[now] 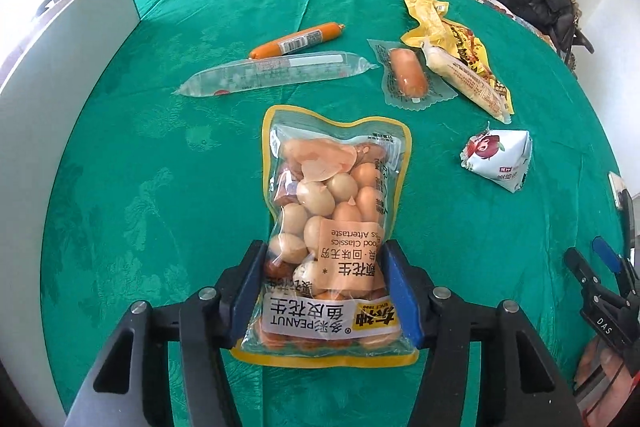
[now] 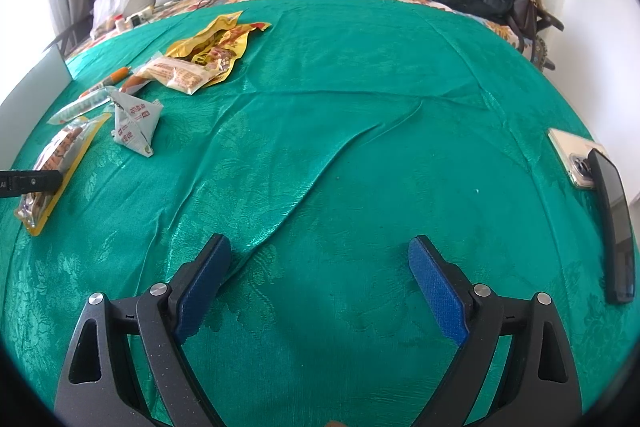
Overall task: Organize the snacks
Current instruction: 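Lower the left tool around the clear yellow-bordered peanut bag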
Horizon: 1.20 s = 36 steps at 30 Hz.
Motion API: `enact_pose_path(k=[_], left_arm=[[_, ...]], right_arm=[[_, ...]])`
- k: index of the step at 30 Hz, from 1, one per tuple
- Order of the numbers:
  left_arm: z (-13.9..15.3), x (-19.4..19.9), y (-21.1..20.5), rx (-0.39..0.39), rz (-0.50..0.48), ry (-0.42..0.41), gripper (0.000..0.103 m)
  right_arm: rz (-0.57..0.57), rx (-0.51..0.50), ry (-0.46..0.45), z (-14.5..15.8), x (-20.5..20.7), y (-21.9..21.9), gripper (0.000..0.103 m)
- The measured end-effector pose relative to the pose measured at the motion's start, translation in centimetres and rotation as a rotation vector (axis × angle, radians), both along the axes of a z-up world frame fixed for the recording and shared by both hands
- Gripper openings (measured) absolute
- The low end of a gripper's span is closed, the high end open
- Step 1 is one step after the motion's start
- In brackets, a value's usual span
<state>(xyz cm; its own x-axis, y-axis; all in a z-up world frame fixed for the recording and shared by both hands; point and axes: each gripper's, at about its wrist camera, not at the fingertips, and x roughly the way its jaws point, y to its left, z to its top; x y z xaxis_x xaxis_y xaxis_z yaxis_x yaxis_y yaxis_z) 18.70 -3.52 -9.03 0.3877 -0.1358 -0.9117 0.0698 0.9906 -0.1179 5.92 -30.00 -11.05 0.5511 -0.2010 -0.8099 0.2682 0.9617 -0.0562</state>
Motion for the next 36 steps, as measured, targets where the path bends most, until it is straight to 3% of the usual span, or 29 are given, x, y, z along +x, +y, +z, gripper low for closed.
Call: enact_pose_path(k=[6,9,11,14,16,22,36], left_arm=[[-0.2,-2.9,4.6,-0.027,0.085,-0.02,0.061],[-0.4,-2.7,5.3,-0.037,0.083,-0.04,0.072],[-0.7,-2.2,5.4,-0.022,0.084,-0.052,0.088],[-1.3,-1.4,5.1,0.037,0.053,-0.088,0.102],[-1.7,-1.5,4.7,0.093,0.014,-0.122,0.103],[-1.9,-2.3,4.9,0.094,-0.027,-0.198,0.103],[-1.9,-2.3,5.0,0.092,-0.025,-0.206,0.103]], right_arm=[[0.0,0.0,0.0,0.0,0.0,0.0,0.093],[0.0,0.0,0.0,0.0,0.0,0.0,0.093],[0.0,0.0,0.0,0.1,0.0,0.0,0.093],[0.0,0.001,0.0,0.1,0.0,0.0,0.093],[0.0,0.001,0.0,0.1,0.0,0.0,0.093],[0.0,0.0,0.001,0.1,0.0,0.0,0.093],[0.001,0.002,0.001,0.1,0.0,-0.1,0.094]])
